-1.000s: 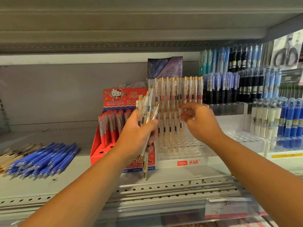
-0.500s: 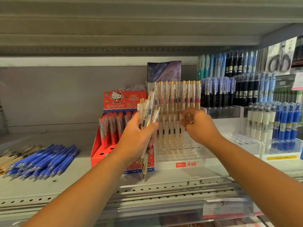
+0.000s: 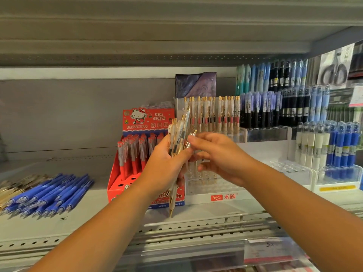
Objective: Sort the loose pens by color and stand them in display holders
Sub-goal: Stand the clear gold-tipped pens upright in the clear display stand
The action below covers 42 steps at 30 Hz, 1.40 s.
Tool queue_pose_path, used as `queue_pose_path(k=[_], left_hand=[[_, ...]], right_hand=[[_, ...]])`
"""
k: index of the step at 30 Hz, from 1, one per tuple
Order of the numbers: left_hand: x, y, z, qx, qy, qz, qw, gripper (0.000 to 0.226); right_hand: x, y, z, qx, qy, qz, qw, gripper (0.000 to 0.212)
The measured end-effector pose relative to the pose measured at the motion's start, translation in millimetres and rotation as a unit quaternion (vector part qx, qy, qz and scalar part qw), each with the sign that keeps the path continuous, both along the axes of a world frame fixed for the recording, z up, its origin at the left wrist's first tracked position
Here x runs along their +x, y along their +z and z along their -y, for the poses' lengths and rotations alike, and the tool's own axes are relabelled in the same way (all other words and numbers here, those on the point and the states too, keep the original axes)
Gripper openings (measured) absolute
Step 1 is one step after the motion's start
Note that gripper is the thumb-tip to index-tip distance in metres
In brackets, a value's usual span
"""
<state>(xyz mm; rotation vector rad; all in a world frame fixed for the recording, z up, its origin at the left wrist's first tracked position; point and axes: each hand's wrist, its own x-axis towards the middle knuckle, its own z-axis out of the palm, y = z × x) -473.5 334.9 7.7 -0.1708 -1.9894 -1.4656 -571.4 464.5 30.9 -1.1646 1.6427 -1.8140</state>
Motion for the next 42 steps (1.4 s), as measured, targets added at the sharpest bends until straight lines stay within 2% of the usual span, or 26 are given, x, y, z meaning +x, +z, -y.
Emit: queue_pose_path(k=[3, 8, 10, 13, 17, 23, 26, 30, 35, 42], left_hand=[[-0.1, -0.7, -0.6, -0.007, -0.010, 0.004, 1.000, 0.017], [1.0, -0.8, 0.4, -0.005, -0.018, -0.001, 1.000, 0.029], [0.3, -1.0, 1.2, 0.010, -0.012, 0.006, 1.000, 0.032], [-1.8, -2.1, 4.4, 0.033, -0.007, 0.009, 0.999, 0.019], [-2.4, -2.8, 5.1, 0.060, -0.004, 0.006, 0.998, 0.009], [-2.2, -2.5, 3.7, 0.053, -0.007, 0.007, 0.999, 0.017], [-1.6, -2.4, 4.0, 0.045, -0.003, 0.014, 0.999, 0.017], [-1.6, -2.2, 4.1, 0.047, -0.002, 0.015, 0.999, 0.014], [-2.3, -2.5, 3.7, 0.056, -0.013, 0.012, 0.998, 0.014], [0.7, -0.6, 0.7, 0.061, -0.018, 0.019, 0.998, 0.026]], right_hand=[[2.7, -0.7, 3.7, -0.017, -0.023, 0.007, 1.000, 0.027], [-2.1, 3.5, -0.6, -0.063, -0.043, 0.061, 0.995, 0.010], [-6.7, 7.6, -5.0, -0.084, -0.065, 0.085, 0.991, 0.020], [-18.3, 13.9, -14.8, -0.119, -0.112, 0.097, 0.982, 0.032], [-38.9, 17.2, -26.7, -0.143, -0.167, 0.060, 0.974, 0.027], [-58.7, 8.1, -33.8, -0.183, -0.299, -0.035, 0.936, 0.033], [-63.0, 1.8, -34.3, -0.203, -0.322, -0.092, 0.920, 0.034], [-68.6, -2.8, -31.2, -0.156, -0.328, -0.140, 0.921, 0.035], [-70.4, -6.8, -30.5, -0.097, -0.300, -0.141, 0.939, 0.040], [-74.5, -11.6, -24.8, -0.029, -0.292, -0.154, 0.943, 0.023]])
